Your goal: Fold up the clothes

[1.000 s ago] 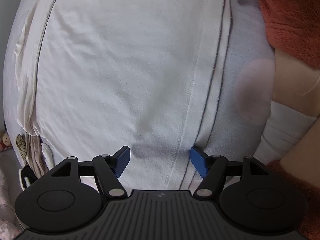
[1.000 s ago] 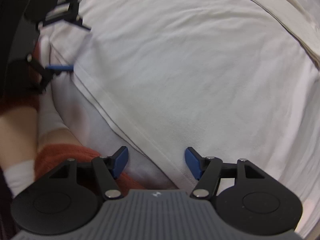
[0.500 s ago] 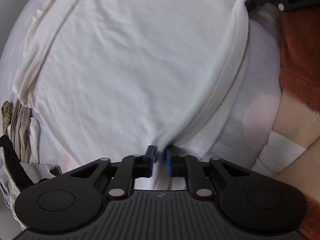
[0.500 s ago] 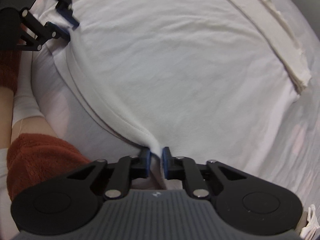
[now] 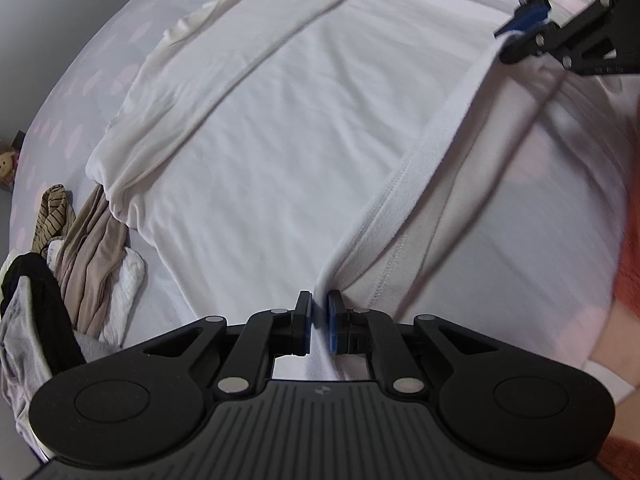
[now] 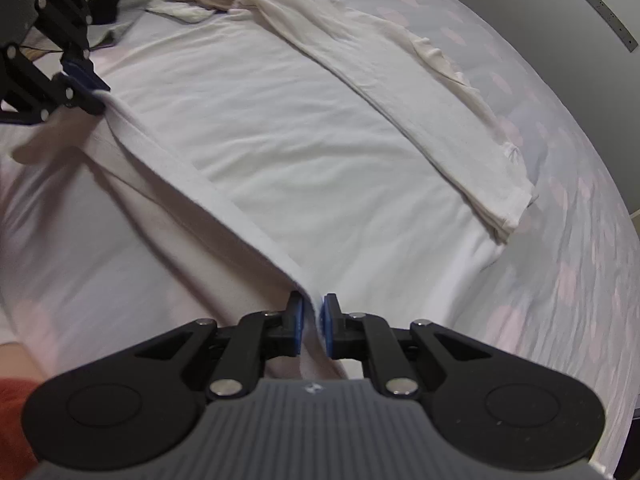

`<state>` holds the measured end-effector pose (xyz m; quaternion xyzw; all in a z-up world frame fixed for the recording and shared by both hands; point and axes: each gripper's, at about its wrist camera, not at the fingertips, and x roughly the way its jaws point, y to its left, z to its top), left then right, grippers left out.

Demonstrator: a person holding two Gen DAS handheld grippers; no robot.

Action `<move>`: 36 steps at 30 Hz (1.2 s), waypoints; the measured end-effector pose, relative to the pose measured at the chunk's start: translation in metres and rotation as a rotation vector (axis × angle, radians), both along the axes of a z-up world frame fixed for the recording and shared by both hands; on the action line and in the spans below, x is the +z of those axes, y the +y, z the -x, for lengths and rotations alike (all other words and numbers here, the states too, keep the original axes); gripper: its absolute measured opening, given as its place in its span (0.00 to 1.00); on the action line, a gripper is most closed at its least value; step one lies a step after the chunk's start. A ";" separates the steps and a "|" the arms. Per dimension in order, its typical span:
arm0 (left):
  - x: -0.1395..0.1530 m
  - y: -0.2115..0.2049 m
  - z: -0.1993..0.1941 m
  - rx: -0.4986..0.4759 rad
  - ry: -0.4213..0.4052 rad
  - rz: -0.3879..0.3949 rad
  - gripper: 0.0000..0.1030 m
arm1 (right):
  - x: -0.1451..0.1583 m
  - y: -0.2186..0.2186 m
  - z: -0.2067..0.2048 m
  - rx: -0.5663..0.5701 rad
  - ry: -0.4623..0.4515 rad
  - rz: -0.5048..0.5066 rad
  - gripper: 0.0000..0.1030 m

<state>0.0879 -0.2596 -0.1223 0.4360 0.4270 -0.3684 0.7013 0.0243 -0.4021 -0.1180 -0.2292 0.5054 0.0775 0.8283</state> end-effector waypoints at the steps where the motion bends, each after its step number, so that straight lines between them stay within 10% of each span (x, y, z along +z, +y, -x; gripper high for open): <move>1: 0.001 0.000 -0.007 0.006 0.002 0.011 0.06 | -0.002 -0.003 -0.004 -0.004 0.002 0.004 0.12; 5: 0.000 0.011 -0.037 0.040 0.025 0.066 0.12 | -0.008 -0.019 -0.020 -0.040 0.004 0.021 0.30; 21: 0.016 0.083 -0.085 0.164 -0.137 0.027 0.16 | 0.005 -0.134 0.000 -0.323 -0.069 0.012 0.31; 27: 0.032 0.109 -0.082 0.210 0.004 0.190 0.41 | 0.029 -0.148 0.022 -0.318 -0.130 -0.125 0.42; 36: 0.018 0.112 -0.090 0.283 0.165 0.297 0.43 | 0.025 -0.103 0.049 -0.108 -0.063 -0.223 0.57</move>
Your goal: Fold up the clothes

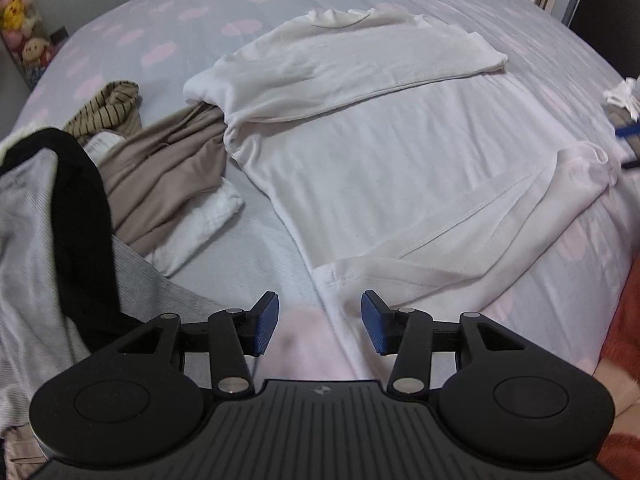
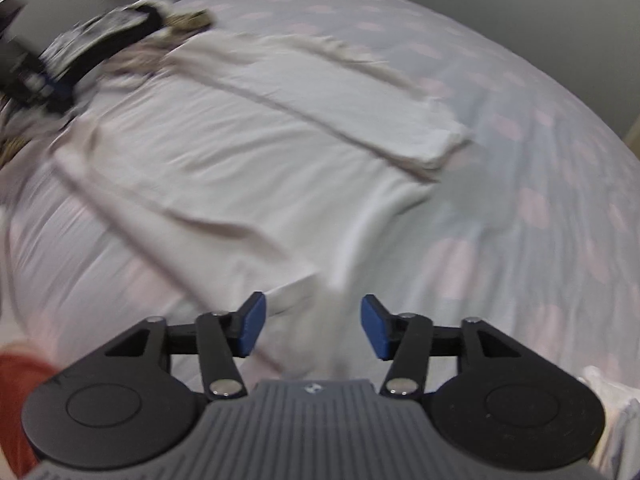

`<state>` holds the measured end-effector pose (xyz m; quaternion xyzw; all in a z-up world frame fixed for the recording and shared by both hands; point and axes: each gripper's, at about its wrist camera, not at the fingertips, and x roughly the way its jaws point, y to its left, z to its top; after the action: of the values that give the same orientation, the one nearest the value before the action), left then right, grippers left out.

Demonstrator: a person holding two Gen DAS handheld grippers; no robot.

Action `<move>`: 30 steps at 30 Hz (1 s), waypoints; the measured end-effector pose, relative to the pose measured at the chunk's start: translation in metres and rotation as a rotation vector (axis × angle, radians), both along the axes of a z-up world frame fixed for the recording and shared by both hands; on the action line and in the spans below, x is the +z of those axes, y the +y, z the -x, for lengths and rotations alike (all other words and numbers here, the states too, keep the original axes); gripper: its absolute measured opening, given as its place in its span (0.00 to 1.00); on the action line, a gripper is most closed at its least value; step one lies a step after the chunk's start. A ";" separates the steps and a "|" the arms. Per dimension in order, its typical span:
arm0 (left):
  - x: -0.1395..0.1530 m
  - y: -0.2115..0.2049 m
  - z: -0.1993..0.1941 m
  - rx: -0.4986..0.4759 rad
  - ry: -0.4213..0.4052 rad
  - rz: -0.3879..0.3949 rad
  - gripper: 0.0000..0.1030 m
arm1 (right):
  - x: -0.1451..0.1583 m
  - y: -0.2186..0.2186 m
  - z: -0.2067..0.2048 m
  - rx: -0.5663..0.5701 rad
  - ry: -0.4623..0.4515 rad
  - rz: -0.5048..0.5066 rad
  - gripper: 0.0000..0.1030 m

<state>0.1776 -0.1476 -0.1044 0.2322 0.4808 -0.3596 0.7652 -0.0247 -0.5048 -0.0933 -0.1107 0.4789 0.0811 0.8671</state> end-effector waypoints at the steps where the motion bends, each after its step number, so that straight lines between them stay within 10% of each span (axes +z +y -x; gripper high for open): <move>1: -0.002 0.000 -0.002 0.006 0.012 0.008 0.43 | -0.004 0.006 0.001 0.022 0.009 0.014 0.57; 12: -0.032 -0.009 -0.017 0.064 0.127 0.034 0.42 | -0.043 0.012 -0.020 0.029 0.042 0.076 0.49; 18: -0.022 -0.011 -0.009 0.047 0.089 0.067 0.13 | -0.039 -0.001 -0.025 -0.026 0.005 0.012 0.21; 30: -0.034 0.005 -0.027 0.233 0.124 0.085 0.11 | -0.055 -0.072 -0.038 -0.394 0.044 -0.232 0.12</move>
<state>0.2044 -0.1425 -0.1380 0.1195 0.5354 -0.3020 0.7797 0.0133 -0.5766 -0.1484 0.0869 0.4975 -0.0327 0.8625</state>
